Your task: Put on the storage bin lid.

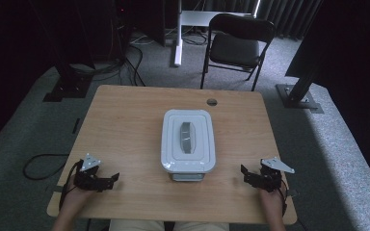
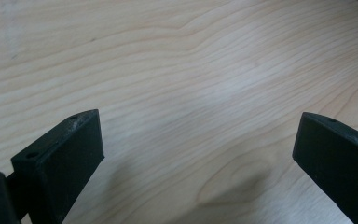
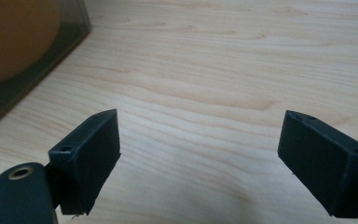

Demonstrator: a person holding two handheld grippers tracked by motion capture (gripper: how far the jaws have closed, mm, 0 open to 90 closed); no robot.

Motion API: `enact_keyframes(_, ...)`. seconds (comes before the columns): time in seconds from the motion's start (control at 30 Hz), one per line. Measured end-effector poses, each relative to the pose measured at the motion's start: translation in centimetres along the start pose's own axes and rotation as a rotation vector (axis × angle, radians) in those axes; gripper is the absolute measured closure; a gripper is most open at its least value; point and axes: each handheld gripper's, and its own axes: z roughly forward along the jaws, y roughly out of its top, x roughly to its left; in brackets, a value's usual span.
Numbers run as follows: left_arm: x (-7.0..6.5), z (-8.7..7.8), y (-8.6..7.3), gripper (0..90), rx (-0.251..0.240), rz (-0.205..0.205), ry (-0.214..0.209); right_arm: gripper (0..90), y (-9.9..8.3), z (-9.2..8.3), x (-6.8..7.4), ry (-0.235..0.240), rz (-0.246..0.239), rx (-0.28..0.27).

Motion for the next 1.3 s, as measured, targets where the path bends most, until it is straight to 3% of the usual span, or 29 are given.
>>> enact_keyframes(0.3,1.1,-1.1,-1.2,2.4,0.002,-0.053,0.052,12.5,-1.0,-0.8,-1.1,-0.063,0.016,0.012)
enact_keyframes(0.57,1.5,-1.8,-2.1,2.4,-0.006,-0.085,0.084,12.5,-1.4,-1.2,-1.8,-0.117,0.027,0.017)
enact_keyframes(0.77,1.8,-2.3,-2.8,2.4,0.003,-0.115,0.131,12.5,-1.8,-1.5,-2.2,-0.166,0.026,0.018)
enact_keyframes(0.97,2.0,-2.7,-3.1,2.4,0.006,-0.121,0.154,12.5,-2.1,-1.8,-2.7,-0.208,0.037,0.031)
enact_keyframes(1.17,2.1,-2.9,-3.5,2.4,-0.006,-0.148,0.198,12.5,-2.4,-2.3,-3.1,-0.216,0.062,0.024)
enact_keyframes(1.3,2.3,-3.0,-3.7,2.4,-0.005,-0.177,0.265,12.6,-2.4,-2.4,-3.3,-0.228,0.079,0.015)
